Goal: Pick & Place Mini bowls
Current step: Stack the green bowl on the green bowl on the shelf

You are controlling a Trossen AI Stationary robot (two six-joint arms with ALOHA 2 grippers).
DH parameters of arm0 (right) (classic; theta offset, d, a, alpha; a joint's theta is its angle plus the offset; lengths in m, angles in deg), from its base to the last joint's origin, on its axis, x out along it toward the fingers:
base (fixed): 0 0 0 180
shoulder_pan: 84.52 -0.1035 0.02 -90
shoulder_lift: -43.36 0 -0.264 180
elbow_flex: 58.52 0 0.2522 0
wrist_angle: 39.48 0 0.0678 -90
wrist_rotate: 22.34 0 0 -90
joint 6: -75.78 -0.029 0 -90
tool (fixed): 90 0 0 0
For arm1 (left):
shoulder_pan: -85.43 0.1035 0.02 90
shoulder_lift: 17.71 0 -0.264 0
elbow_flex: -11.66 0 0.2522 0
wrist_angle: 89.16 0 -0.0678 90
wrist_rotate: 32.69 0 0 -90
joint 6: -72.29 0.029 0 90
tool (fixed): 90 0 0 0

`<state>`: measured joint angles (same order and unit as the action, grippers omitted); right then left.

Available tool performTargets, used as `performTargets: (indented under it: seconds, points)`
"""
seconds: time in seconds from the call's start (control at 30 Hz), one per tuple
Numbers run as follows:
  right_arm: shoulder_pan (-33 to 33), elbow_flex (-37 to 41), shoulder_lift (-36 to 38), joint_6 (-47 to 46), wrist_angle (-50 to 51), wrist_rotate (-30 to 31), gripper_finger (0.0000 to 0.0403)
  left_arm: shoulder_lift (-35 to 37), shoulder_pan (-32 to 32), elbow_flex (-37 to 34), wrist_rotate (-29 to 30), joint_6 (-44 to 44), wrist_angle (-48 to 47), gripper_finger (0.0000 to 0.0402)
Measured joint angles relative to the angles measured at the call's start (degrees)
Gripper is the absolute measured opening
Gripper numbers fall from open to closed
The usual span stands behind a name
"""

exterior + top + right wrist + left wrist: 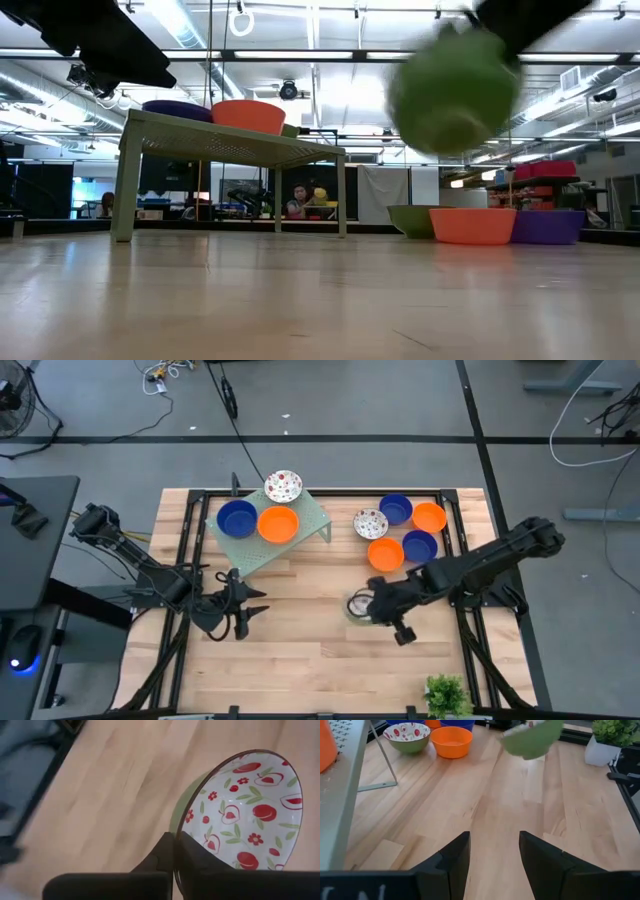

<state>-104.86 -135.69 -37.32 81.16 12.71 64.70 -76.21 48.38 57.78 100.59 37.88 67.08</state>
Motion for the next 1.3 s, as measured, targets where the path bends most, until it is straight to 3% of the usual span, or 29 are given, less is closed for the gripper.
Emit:
performTargets:
  seconds: [0.17,0.27,0.5,0.73,0.9,1.3]
  points:
    - [1.4,-11.3,-4.6,21.7,-3.5,12.7,0.0010,0.0,-0.1,0.0,0.0,-1.1,0.0,0.0174]
    - [4.9,-20.1,-8.2,33.4,-4.1,17.2,0.0009,0.0,-0.1,0.0,0.0,-1.1,0.3,0.0174]
    - [19.6,-45.3,-20.2,52.3,1.7,17.3,0.0008,0.0,-0.1,0.0,0.0,-1.0,0.3,0.0174]
    - [31.6,-71.6,-35.9,57.5,15.0,10.7,0.0008,0.0,-0.1,0.0,0.0,-0.8,0.1,0.0174]
    - [36.0,-67.2,-38.0,59.6,14.8,9.0,0.0006,0.0,-0.1,0.0,0.0,1.0,0.3,0.0174]
    - [39.2,-66.8,-41.1,58.1,14.3,4.3,0.0006,0.0,-0.1,0.1,0.0,0.6,0.4,0.0174]
